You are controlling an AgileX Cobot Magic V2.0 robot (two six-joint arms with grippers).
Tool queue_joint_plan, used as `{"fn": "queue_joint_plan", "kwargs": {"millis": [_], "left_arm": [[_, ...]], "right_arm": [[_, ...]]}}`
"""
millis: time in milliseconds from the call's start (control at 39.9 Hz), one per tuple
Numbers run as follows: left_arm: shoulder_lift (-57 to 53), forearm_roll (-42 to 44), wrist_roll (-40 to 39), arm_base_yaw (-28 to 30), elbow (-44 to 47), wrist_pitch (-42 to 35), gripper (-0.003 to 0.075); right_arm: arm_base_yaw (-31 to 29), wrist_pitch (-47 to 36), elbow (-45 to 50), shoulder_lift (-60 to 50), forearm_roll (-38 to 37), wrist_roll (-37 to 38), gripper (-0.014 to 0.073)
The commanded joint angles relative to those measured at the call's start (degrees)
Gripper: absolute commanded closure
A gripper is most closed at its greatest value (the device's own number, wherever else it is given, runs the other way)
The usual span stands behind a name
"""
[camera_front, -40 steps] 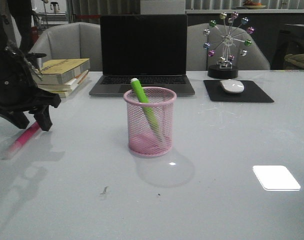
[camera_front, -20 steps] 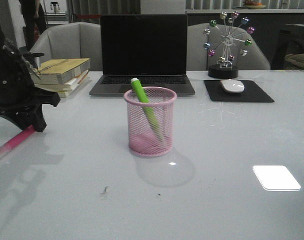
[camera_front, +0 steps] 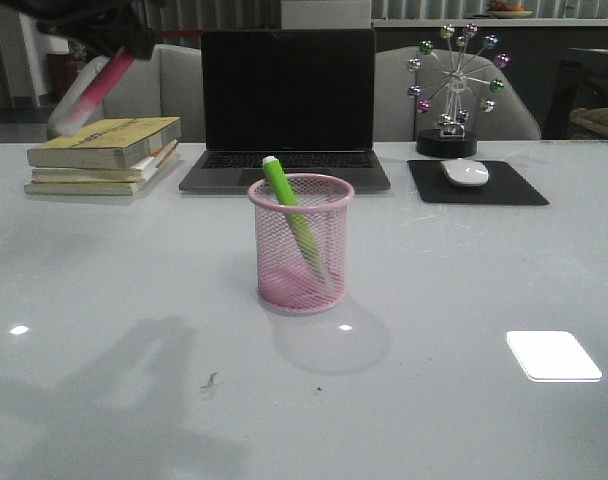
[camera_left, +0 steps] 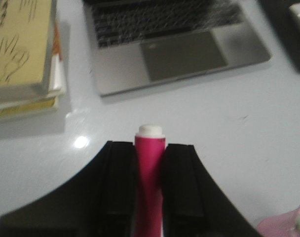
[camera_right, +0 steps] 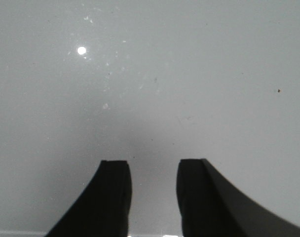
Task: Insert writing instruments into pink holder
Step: 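Lift the pink marker and carry it over the pink holder, then drop the pink marker into the holder beside the green one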
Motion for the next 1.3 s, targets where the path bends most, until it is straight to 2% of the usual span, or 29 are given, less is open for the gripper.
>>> {"fn": "queue_joint_plan", "kwargs": {"millis": [0, 251, 351, 452, 652, 954, 1029, 1179, 1230, 1280], "left_arm": [[-3.4, -1.0, -0.5, -4.1, -1.0, -11.4, 0.0621], [-3.1, -6.8, -0.5, -13.7, 4.9, -36.0, 0.0619], [-2.4, -7.2, -3.0, -17.0, 8.8, -45.1, 0.0619], [-0.6, -7.2, -5.5, -19.3, 11.5, -49.0, 0.0619], [4.6, -6.8, -5.4, -22.3, 13.5, -55.8, 0.0619], [8.3, -6.8, -5.4, -22.7, 13.5, -55.1, 0.0610], [8.3, -6.6, -5.4, -22.7, 13.5, -54.3, 0.0541], [8.3, -4.7, -5.4, -22.7, 13.5, -54.7, 0.0229], [8.1, -4.7, -5.4, -22.7, 13.5, -54.7, 0.0168], [7.4, -4.7, -5.3, -22.7, 13.5, -54.0, 0.0156]], "right_arm": [[-0.5, -3.0, -1.5, -0.7, 0.1, -0.3, 0.0233], [-0.5, -2.8, -1.5, -0.7, 0.1, -0.3, 0.0233], [-0.5, -2.7, -1.5, -0.7, 0.1, -0.3, 0.0233], [-0.5, -2.4, -1.5, -0.7, 0.1, -0.3, 0.0233], [-0.5, -2.4, -1.5, -0.7, 0.1, -0.3, 0.0233], [-0.5, -2.4, -1.5, -0.7, 0.1, -0.3, 0.0233], [-0.5, -2.4, -1.5, -0.7, 0.1, -0.3, 0.0233], [-0.5, -2.5, -1.5, -0.7, 0.1, -0.3, 0.0233], [-0.5, -2.5, -1.5, -0.7, 0.1, -0.3, 0.0233], [-0.5, -2.5, -1.5, -0.7, 0.1, -0.3, 0.0233]]}}
